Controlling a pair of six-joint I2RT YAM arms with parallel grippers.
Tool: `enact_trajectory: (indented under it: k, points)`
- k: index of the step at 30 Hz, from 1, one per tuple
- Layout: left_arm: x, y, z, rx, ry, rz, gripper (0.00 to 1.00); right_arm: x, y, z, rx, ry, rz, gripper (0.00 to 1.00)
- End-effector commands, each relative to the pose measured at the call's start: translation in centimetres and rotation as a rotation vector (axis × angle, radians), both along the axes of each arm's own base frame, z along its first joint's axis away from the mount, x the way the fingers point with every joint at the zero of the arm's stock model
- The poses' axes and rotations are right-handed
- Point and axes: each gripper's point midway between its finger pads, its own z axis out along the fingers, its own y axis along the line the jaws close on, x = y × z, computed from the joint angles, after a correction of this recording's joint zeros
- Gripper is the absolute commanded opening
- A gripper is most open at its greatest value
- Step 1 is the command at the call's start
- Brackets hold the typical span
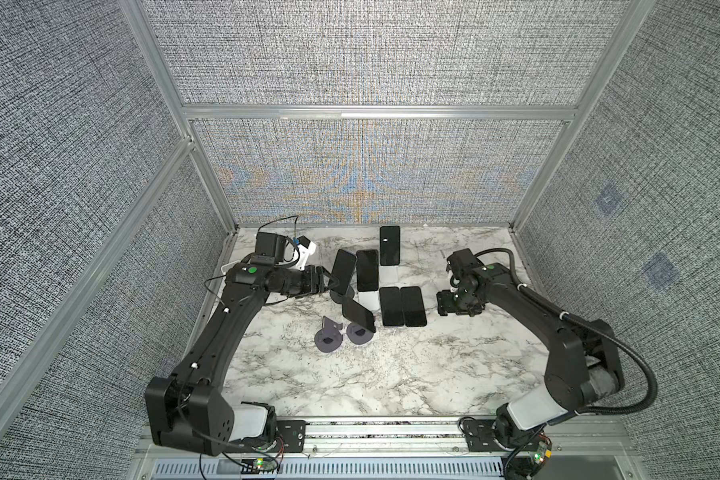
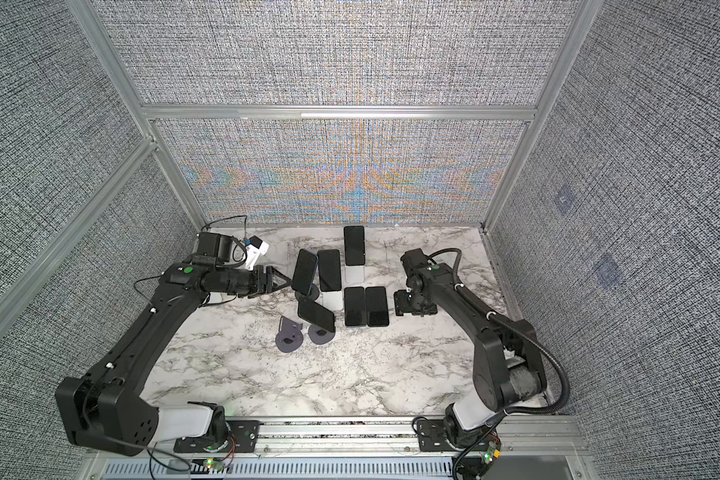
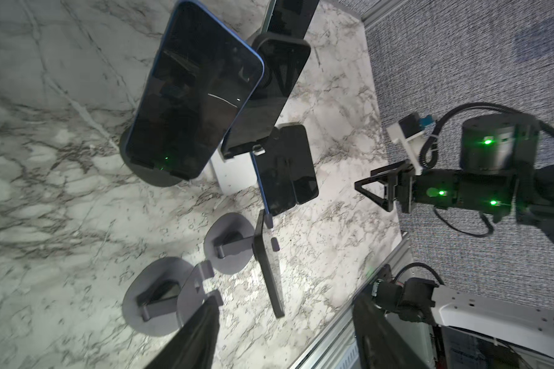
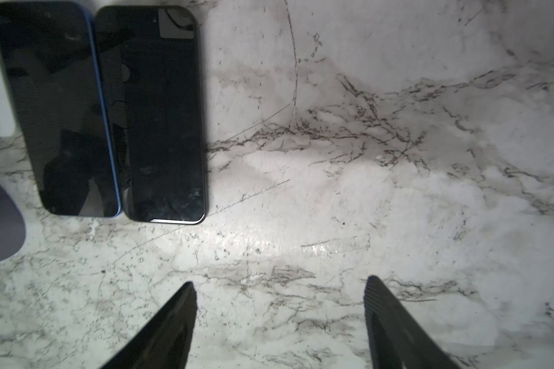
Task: Remove the phone from the phone stand
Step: 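Raise the open right gripper off the placed dark phone, then move the right gripper toward the phone stands while the left arm moves inward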
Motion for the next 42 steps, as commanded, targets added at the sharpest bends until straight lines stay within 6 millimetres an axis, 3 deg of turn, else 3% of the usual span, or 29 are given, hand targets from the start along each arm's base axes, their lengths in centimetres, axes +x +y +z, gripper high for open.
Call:
enact_trajectory:
  k: [1, 5, 10, 17, 27, 42]
  points:
    - [-1.5, 1.4, -1.0, 0.109, 0.014, 0.063, 0.76, -0.9, 2.0, 0.7, 0.123, -0.02, 0.064, 0.83]
    - [-3.7, 0.9, -1.8, 0.141, 0.033, 0.081, 0.87, -1.6, 3.0, 1.6, 0.199, -0.03, 0.08, 0.88]
    - [-5.1, 0.2, -2.9, 0.111, 0.096, 0.107, 0.86, -2.1, 3.4, 1.5, 0.21, -0.008, 0.104, 0.88]
    - [-4.2, -1.5, -4.3, 0.091, 0.121, 0.105, 0.73, -2.8, 3.3, 1.2, 0.224, -0.003, 0.065, 0.87]
    - [-1.9, -3.5, -5.3, 0.095, 0.118, 0.085, 0.66, -4.5, 2.8, 0.4, 0.215, 0.019, 0.048, 0.81]
    - [-1.1, -4.9, -7.5, 0.119, 0.15, 0.066, 0.37, -4.8, 2.5, 0.8, 0.198, 0.011, 0.054, 0.76]
